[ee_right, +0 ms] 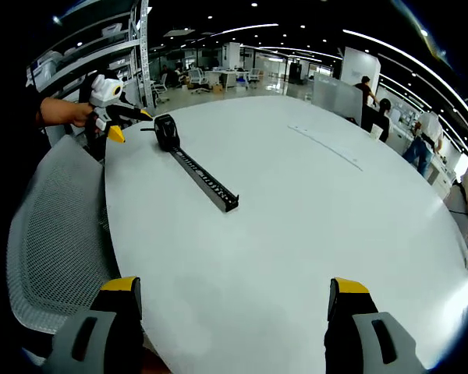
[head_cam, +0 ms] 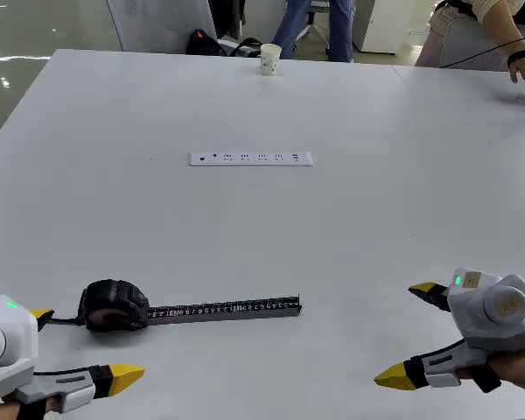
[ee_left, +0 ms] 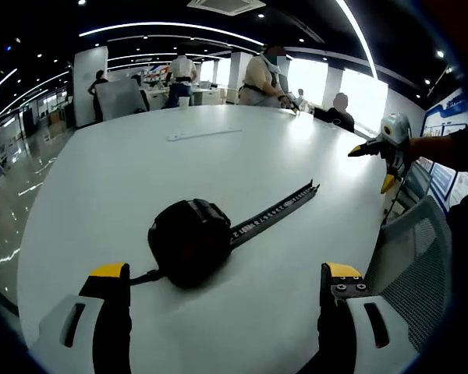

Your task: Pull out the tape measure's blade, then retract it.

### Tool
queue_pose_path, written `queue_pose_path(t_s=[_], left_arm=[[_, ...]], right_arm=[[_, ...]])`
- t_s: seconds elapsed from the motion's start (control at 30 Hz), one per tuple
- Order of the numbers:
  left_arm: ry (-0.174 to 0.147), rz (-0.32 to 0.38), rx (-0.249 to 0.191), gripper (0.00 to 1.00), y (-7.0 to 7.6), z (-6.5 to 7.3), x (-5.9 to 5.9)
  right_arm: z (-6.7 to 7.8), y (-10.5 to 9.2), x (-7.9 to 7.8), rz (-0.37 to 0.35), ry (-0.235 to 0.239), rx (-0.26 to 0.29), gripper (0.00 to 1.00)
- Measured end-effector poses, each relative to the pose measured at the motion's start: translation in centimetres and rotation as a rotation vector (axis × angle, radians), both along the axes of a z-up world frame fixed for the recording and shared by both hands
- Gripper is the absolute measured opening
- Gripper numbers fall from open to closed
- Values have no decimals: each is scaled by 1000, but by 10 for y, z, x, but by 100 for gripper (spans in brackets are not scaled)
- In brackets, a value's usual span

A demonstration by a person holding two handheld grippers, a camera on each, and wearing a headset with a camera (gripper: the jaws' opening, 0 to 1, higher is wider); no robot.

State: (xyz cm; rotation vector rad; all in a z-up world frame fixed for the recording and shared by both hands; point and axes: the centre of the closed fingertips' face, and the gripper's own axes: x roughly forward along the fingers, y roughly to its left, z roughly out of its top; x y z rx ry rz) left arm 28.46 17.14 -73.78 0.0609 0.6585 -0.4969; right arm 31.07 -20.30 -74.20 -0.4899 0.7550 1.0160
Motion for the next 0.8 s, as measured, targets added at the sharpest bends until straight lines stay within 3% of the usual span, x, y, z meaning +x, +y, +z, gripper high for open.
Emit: queue_pose_path(t_s=[0.13, 0.3, 0.8], left_arm=[[-17, 15, -12, 99, -3, 2, 5], [-14, 29, -5, 99, -8, 1, 11], [-47, 114, -7, 99, -15, 7, 31]], right_arm=[[-3, 1, 4, 46, 30, -46, 99], [-3, 9, 10, 108, 39, -78, 99], [-5, 30, 30, 208, 59, -118, 99]])
